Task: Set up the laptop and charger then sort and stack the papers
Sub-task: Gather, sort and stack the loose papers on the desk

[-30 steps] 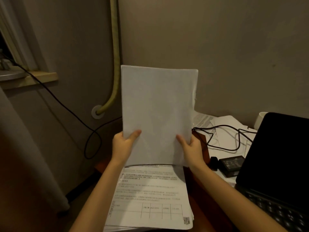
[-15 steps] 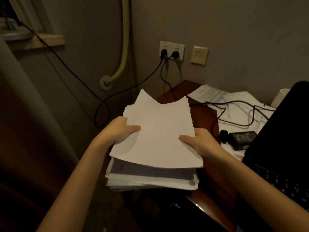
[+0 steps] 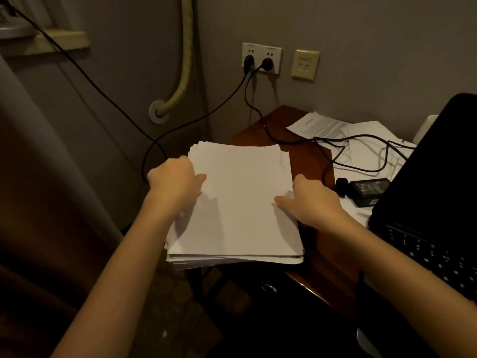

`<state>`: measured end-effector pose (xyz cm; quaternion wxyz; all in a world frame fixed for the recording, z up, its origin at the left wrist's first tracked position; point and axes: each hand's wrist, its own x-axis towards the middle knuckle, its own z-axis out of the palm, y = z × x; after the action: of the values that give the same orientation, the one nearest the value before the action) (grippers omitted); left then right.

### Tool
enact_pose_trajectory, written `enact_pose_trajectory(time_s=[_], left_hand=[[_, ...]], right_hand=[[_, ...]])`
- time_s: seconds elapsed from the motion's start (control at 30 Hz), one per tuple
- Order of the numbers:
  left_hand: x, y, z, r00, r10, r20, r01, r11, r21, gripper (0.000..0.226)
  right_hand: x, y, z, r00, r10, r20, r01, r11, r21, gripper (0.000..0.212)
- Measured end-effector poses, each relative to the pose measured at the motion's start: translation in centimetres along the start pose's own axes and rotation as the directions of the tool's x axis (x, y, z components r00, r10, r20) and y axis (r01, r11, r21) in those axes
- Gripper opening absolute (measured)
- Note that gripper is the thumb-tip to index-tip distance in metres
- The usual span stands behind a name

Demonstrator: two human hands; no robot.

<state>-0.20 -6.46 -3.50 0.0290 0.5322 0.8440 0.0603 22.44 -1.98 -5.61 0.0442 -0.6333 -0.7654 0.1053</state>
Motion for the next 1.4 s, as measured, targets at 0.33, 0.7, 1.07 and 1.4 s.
enact_pose_trajectory(time_s=[0.33,0.7,1.07,1.4], left_hand=[[7.6,13.3,1.5,0.914,0.4,-0.072,-0.371,0.751,-0.547,0.014],[16.0,20.6,7.0,0.97,0.213,-0.12,-0.208,0.462,-0.862,0.025],[19.0,20.1,10.1,0.991,0.084,-0.107,-0.13,0.353,-0.926,0.021],[19.4,20.2,10.6,0.995,0.074,-0.074,-0.094,0.324,-0.941,0.022]], right_hand=[[6.8,3.5,-3.4,0.991,-0.004,-0.136,0.002,1.0,-0.012,0.022],[20.3,5.7,-3.7,0.985,0.034,-0.168,-0.037,0.999,-0.015,0.03],[28.3,9.0,-4.2,0.989,0.137,0.059,-0.125,0.977,-0.173,0.064],[28.7,7.5,-5.2,0.907,0.238,0.347,-0.077,0.905,-0.418,0.053]])
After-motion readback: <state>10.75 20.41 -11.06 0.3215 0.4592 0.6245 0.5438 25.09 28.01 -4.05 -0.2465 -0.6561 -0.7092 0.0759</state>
